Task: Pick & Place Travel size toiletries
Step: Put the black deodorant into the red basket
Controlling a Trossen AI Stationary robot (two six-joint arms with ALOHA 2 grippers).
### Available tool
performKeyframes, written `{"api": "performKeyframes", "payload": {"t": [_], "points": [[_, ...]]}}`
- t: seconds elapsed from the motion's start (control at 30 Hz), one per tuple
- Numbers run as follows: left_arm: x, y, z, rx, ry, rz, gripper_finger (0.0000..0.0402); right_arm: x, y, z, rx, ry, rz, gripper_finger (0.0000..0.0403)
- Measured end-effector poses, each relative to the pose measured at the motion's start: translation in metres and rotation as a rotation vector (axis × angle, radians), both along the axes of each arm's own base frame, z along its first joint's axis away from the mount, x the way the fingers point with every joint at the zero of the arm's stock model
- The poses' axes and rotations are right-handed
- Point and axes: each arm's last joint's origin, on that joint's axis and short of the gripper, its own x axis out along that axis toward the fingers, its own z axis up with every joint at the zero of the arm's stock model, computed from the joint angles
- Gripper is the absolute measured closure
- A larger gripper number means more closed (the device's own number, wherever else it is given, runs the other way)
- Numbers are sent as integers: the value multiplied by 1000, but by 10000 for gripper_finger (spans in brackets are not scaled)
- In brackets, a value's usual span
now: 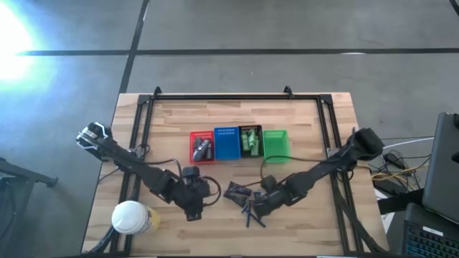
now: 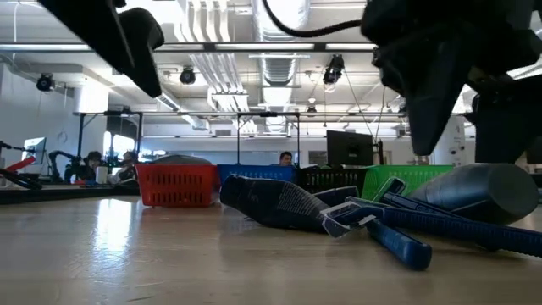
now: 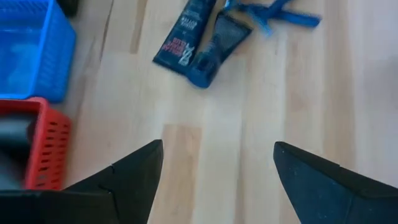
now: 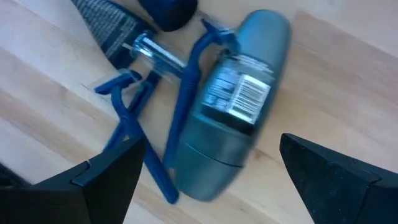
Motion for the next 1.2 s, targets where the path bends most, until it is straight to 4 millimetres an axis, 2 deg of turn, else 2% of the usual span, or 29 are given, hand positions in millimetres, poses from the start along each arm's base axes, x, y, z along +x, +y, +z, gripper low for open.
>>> {"api": "performKeyframes", "payload": {"t": [0.17, 0.27, 0.6, 0.77, 0.87, 0.93, 1.1, 1.2], "points": [[-7, 5, -6, 69, 41, -51, 93, 10, 7, -16, 7, 100, 18, 35], [-13, 8, -12, 82, 47, -55, 96, 10, 9, -18, 14, 114, 29, 43], [-24, 14, -23, 8, -24, -8, 97, -1, -7, -36, -46, 155, 93, 141], [-25, 15, -22, -53, -69, 29, 97, -2, -9, -37, -62, 148, 226, 183], [-24, 13, -16, -133, -106, 35, 97, -3, -9, -31, -81, 138, 329, 205], [-22, 11, -12, -189, -141, 31, 97, -4, -9, -24, -93, 118, 386, 206], [-21, 10, 0, -268, -222, 45, 97, -12, -14, 19, -74, -9, 432, 206], [-21, 13, 9, -305, -304, 163, 97, -20, -23, 41, -82, -71, 395, 206]]}}
